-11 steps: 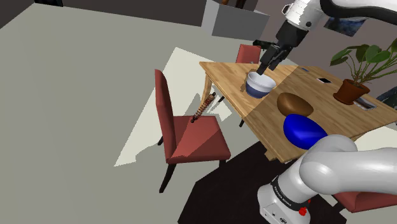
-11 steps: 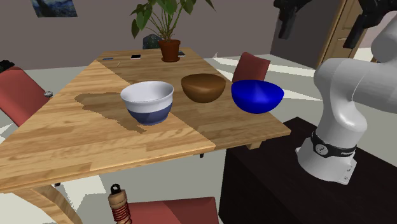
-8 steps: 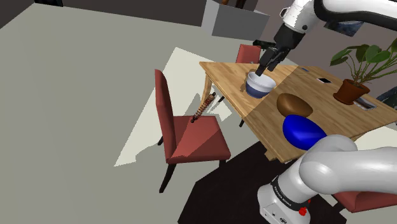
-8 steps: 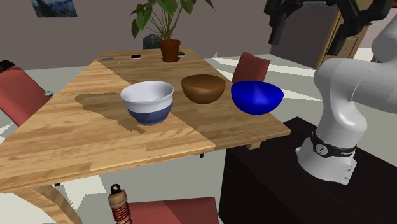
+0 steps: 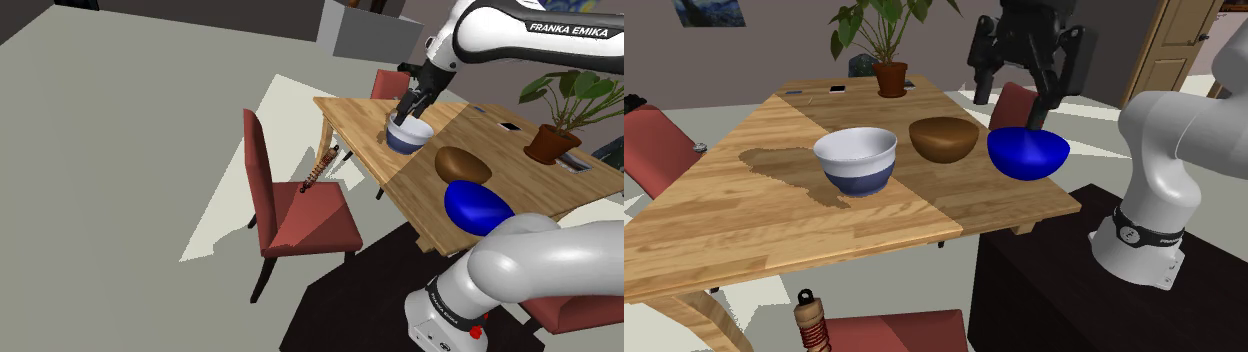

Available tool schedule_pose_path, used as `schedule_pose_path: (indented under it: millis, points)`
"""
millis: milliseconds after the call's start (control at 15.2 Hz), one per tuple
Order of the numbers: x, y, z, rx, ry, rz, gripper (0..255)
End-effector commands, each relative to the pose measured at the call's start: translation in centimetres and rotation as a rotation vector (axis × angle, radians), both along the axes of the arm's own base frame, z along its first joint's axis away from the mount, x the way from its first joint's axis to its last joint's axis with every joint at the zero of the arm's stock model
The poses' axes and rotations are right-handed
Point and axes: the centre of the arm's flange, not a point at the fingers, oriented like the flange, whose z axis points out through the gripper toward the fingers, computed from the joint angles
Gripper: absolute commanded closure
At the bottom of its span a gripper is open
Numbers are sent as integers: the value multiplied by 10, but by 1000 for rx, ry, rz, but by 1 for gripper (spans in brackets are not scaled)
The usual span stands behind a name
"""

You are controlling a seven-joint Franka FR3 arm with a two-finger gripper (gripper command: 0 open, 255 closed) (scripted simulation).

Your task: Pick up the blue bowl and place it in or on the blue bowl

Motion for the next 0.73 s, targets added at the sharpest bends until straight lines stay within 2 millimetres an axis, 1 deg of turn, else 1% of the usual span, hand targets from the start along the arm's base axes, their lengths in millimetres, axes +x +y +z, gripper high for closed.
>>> schedule_pose_path:
  millis: [0, 660]
  points:
    - [11, -20, -11, -13, -1, -8, 0]
    - [65, -113, -75, -73, 1, -49, 0]
